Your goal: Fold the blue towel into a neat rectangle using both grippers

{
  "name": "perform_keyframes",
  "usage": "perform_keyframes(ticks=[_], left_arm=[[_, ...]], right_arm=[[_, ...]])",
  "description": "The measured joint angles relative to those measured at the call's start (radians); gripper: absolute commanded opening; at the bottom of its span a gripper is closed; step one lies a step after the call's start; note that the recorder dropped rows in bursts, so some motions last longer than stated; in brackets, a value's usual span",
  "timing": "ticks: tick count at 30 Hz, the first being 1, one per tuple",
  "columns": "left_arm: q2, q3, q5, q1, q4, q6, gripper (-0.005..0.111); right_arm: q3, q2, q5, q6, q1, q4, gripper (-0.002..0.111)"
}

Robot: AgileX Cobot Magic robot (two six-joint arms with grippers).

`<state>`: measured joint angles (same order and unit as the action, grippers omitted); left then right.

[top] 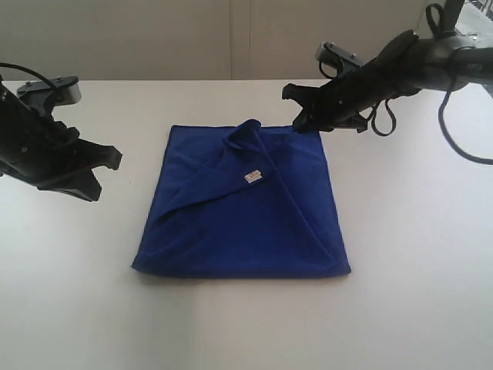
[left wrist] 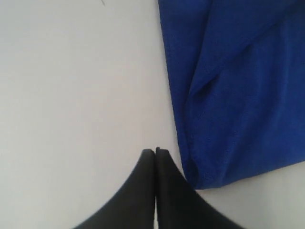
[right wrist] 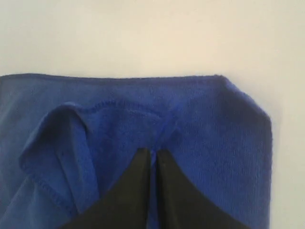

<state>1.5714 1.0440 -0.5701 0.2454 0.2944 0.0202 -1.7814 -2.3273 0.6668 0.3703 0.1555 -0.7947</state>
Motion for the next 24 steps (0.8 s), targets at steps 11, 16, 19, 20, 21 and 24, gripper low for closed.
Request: perform_keyframes(ticks=[11, 16, 19, 20, 21, 24], left_arm=[[0.020, -0.002, 0.036, 0.000, 0.005, 0.000, 0.000], [0.027, -0.002, 0.038, 0.000, 0.005, 0.002, 0.000], [0.027, -0.002, 0.038, 0.000, 0.005, 0.002, 0.000], [0.027, -0.002, 0.038, 0.000, 0.005, 0.002, 0.000], [0.027, -0.002, 0.038, 0.000, 0.005, 0.002, 0.000], [0.027, -0.002, 0.038, 0.000, 0.005, 0.002, 0.000]], right_arm=[[-0.041, -0.057, -0.003, 0.006, 0.014, -0.035, 0.026], [-0.041, -0.079, -0.016, 0.006, 0.030, -0.041, 0.026], [-0.041, -0.083, -0.016, 0.006, 0.038, -0.049, 0.023], [-0.041, -0.083, -0.018, 0.006, 0.038, -0.051, 0.020], [-0.041, -0.083, -0.018, 0.006, 0.038, -0.053, 0.015], [-0.041, -0.083, -0.025, 0.006, 0.038, -0.053, 0.000]])
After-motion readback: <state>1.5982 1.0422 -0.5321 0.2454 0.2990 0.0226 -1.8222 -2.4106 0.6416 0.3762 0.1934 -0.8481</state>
